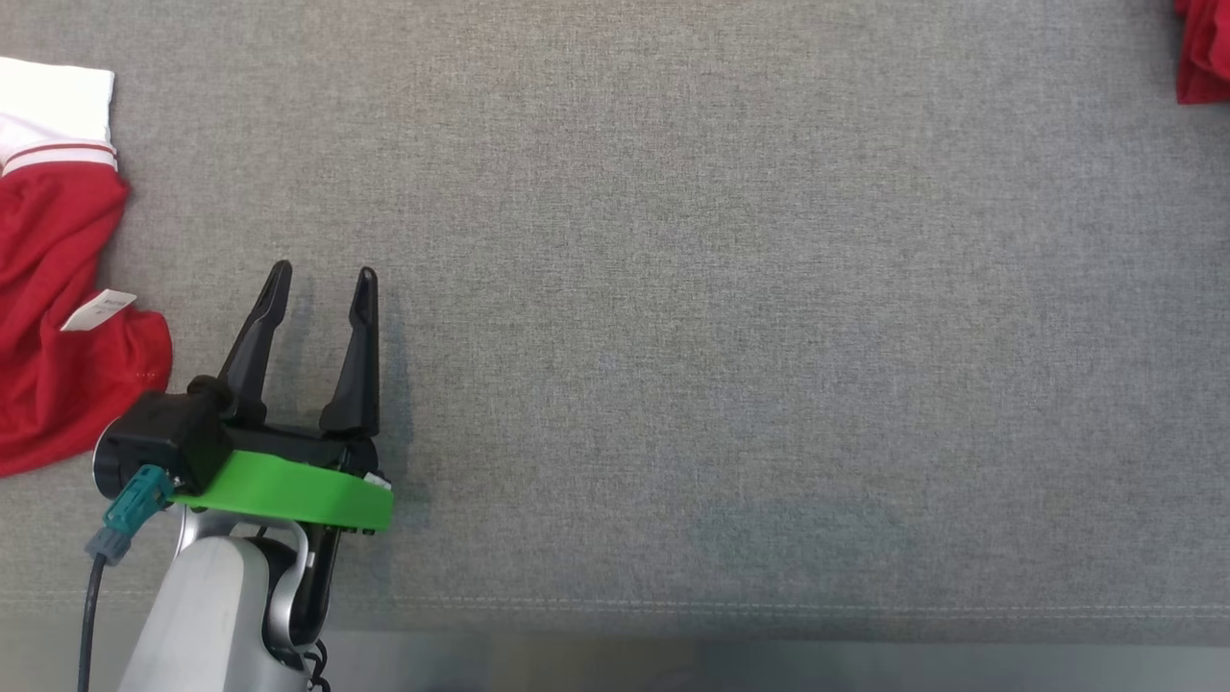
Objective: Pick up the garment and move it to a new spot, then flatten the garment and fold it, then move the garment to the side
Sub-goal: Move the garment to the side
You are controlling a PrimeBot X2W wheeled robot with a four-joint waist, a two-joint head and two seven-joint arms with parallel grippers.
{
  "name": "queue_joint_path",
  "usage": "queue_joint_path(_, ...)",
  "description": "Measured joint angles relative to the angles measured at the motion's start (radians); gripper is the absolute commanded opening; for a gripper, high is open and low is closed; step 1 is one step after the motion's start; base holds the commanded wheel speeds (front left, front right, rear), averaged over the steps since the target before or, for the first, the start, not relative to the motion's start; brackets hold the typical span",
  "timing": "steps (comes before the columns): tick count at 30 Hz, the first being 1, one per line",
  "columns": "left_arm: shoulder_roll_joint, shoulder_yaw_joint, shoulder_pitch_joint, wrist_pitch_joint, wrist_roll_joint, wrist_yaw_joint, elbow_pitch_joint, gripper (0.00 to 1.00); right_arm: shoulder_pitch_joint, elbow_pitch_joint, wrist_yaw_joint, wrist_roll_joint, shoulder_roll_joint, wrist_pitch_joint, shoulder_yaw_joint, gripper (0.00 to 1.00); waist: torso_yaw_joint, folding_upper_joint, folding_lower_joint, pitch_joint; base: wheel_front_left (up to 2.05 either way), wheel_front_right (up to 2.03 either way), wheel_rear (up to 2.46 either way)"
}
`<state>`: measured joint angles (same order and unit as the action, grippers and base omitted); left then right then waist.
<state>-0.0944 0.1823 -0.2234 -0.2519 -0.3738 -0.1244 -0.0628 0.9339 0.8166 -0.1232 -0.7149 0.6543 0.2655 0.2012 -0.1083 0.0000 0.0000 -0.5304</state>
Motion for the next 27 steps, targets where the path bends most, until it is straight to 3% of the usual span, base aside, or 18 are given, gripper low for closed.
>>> queue_joint_path(3,-0.003,0.004,0.0,0.0,0.0,0.0,0.0,1.0,-0.001,0.005,0.0,0.009,0.006,-0.016,-0.003,0.0,0.002,0.0,0.0,-0.005,0.0,0.0,0.0)
queue_joint_path(5,-0.005,0.005,-0.001,0.0,0.0,0.0,0.0,1.0,-0.001,0.008,0.003,0.021,0.007,-0.029,-0.002,0.92,0.003,0.0,0.0,-0.008,0.0,0.0,0.0)
queue_joint_path(6,-0.006,0.006,-0.001,0.0,0.0,0.0,0.0,1.0,-0.002,0.009,0.01,0.035,0.009,-0.036,-0.001,1.0,0.003,0.0,0.0,-0.01,0.0,0.0,0.0)
queue_joint_path(18,-0.007,-0.001,-0.021,0.0,0.0,0.0,-0.01,1.0,-0.026,0.059,0.115,0.075,0.009,-0.142,-0.01,1.0,0.009,0.0,0.0,0.016,0.0,0.0,0.0)
queue_joint_path(24,-0.002,0.003,-0.023,0.0,0.0,0.0,-0.026,1.0,-0.047,0.048,0.115,0.106,-0.012,-0.243,0.0,1.0,0.018,0.0,0.0,0.061,0.0,0.0,0.0)
queue_joint_path(27,0.003,0.002,-0.023,0.0,0.0,0.0,-0.034,1.0,-0.047,0.012,0.098,0.113,-0.042,-0.299,0.015,1.0,0.023,0.0,0.0,0.09,0.0,0.0,0.0)
